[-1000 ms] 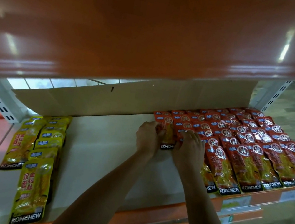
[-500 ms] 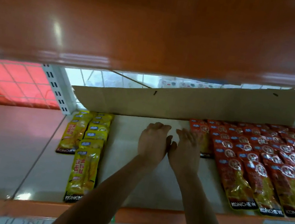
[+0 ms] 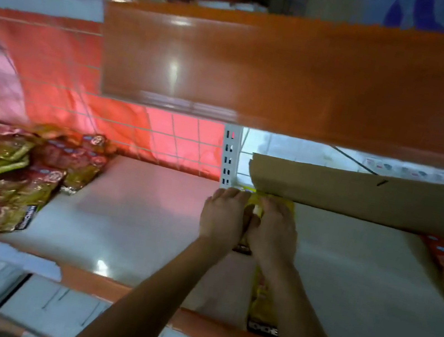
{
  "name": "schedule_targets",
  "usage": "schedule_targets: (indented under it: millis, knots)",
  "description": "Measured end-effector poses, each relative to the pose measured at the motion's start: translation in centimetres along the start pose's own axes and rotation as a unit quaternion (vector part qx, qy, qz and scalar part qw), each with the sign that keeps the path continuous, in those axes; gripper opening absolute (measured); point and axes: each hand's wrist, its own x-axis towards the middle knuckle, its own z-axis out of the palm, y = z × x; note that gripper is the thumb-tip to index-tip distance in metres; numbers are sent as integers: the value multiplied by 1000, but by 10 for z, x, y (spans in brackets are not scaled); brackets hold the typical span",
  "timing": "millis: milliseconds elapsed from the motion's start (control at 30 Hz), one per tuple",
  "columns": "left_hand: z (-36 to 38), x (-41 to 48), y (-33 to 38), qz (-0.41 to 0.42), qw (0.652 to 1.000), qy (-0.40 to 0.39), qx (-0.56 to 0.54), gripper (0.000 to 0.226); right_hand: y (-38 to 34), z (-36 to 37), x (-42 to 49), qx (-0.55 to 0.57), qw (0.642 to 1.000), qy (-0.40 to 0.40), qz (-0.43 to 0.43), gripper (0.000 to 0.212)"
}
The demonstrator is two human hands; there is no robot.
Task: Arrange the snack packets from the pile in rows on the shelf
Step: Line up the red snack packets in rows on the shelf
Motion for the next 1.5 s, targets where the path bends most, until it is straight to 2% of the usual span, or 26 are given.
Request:
schedule_targets:
  millis: [267, 500, 800, 967, 1067, 1233, 1367, 1500]
  knots:
    - [-31, -5, -135, -76, 996, 31, 31, 44, -101, 90, 2, -15, 996, -49, -72, 45]
    - [-58, -14, -225, -144, 988, 6, 51, 55, -171, 156, -8, -13, 997, -66, -46, 45]
    - [-86, -12, -317, -221, 971, 14, 86, 44, -239, 212, 1, -2, 988, -143, -54, 46]
    - [-89, -2, -346, -251, 963, 4, 94, 61, -266, 233, 11, 3, 985, -159, -63, 40]
    - [-90, 2, -357, -266, 961, -4, 76, 64, -279, 244, 19, 17, 985, -161, -52, 42]
    - [-85, -2, -366, -242, 966, -8, 91, 60, -296, 256, 25, 80, 986, -148, -7, 45]
    - [-82, -2, -366, -209, 975, 18, 68, 49, -301, 258, 29, 201, 975, -86, 47, 53]
    - [-79, 2, -366, -167, 984, 10, 61, 42, -300, 256, 38, 259, 962, -38, 73, 52]
